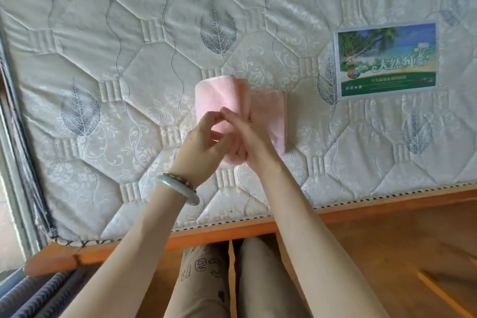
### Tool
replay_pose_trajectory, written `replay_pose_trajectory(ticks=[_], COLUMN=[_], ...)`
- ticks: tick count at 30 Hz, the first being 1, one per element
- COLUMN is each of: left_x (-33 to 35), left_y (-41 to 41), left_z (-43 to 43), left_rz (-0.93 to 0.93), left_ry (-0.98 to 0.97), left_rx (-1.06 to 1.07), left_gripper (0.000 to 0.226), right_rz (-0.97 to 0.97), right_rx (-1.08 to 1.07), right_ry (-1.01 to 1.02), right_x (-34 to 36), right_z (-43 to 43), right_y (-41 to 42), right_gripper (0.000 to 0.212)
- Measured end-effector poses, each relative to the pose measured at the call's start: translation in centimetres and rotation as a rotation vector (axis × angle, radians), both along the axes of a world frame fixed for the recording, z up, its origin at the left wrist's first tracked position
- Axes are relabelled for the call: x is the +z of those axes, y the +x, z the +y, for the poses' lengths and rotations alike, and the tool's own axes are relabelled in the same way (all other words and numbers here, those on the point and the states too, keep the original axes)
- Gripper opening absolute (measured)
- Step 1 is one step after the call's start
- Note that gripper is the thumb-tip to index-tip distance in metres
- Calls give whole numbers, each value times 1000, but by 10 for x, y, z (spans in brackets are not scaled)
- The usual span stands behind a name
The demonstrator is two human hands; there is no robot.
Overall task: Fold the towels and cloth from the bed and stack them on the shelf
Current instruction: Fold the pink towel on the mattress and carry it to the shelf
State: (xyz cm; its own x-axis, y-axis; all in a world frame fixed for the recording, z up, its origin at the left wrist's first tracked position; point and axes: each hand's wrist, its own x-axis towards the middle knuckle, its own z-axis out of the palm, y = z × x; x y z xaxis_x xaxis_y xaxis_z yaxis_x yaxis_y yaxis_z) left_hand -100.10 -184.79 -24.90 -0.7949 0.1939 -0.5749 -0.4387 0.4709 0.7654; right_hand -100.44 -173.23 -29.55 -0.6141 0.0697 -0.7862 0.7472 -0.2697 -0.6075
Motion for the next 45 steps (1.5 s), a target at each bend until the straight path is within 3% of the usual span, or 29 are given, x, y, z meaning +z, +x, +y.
replay_pose_trajectory(ticks=[2,5,8,11,14,17,19,21,22,25,29,33,36,39,45], left_x=[-13,-38,-70,-94,-113,-128,-131,-132,-132,-134,-148,-156,-148,-150,-157], left_y=[6,8,6,6,7,8,6,4,3,5,6,0,-1,6,-1], left_z=[13,12,4,6,13,18,23,28,29,30,35,47,33,18,20], left_rz=[23,233,420,424,470,454,463,490,512,594,560,468,542,544,428], left_ry=[33,-119,-370,-518,-667,-745,-778,-770,-757,-745,-746,-736,-636,-677,-729], left_rx=[17,74,-205,-503,-726,-788,-790,-779,-770,-734,-714,-660,-658,-716,-764], left_gripper=[30,33,53,80,87,94,99,101,99,92,98,106,89,75,72], right_rz=[16,38,24,39,39,74,200,429,558,753,603,595,526,437,328], right_rx=[-60,19,85,119,174,167,229,409,499,754,964,983,946,938,965], right_ry=[82,275,406,467,481,575,882,1205,1241,1233,1259,1261,1255,1260,1170], right_x=[-10,-26,-39,-57,-76,-87,-91,-88,-88,-102,-127,-135,-130,-128,-129], right_z=[28,60,81,93,100,99,95,85,80,73,85,90,89,89,87], right_y=[5,8,10,16,25,28,28,28,25,23,25,21,27,38,28], right_gripper=[16,21,18,10,5,20,51,56,53,44,51,54,58,60,62])
